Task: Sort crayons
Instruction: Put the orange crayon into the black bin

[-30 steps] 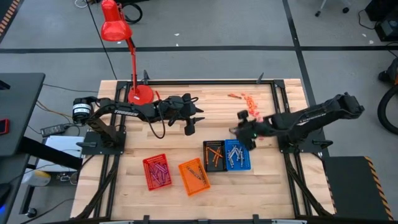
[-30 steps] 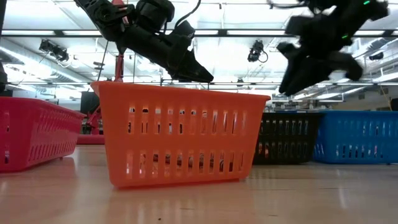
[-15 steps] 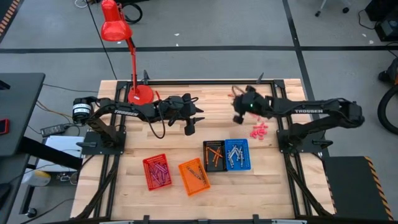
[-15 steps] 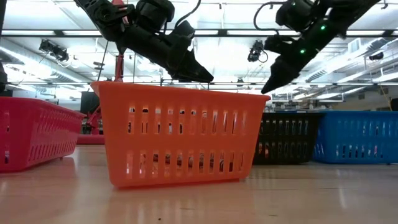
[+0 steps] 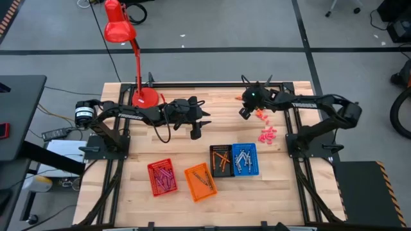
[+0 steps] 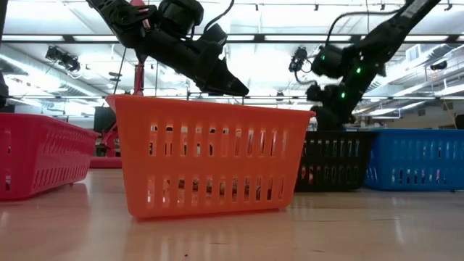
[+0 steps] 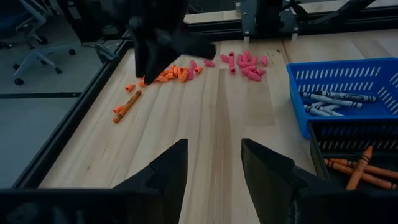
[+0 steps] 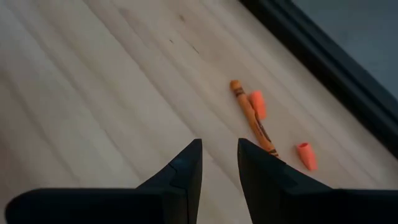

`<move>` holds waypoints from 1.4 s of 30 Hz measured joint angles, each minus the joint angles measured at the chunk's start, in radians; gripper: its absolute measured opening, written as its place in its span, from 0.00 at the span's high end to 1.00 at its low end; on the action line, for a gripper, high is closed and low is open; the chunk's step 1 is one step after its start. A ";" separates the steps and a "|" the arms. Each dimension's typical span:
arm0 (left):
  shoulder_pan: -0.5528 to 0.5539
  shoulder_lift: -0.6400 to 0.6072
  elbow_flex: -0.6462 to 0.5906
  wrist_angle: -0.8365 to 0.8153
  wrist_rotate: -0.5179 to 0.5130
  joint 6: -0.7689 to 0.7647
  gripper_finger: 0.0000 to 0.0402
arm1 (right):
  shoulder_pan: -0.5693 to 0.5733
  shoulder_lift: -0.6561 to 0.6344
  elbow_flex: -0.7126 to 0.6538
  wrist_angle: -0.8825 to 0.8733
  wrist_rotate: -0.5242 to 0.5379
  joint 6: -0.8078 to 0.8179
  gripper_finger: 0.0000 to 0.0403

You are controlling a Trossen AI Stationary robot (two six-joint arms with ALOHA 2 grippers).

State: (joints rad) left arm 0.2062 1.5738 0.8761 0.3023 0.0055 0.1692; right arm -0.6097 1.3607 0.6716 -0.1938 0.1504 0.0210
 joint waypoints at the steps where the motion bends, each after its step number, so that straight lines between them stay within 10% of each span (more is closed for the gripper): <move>1: 0.000 0.000 0.000 0.000 0.000 0.000 0.60 | -0.012 0.020 0.000 0.008 -0.009 -0.007 0.74; 15: 0.000 0.000 0.000 0.000 0.000 0.000 0.60 | -0.123 0.215 0.053 0.084 -0.066 -0.066 0.74; 42: 0.000 0.000 0.000 0.000 0.000 0.002 0.60 | -0.146 0.407 0.330 -0.328 -0.175 -0.076 0.75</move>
State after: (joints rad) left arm 0.2062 1.5737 0.8761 0.3019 0.0051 0.1715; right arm -0.7555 1.7676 1.0014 -0.5218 -0.0246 -0.0554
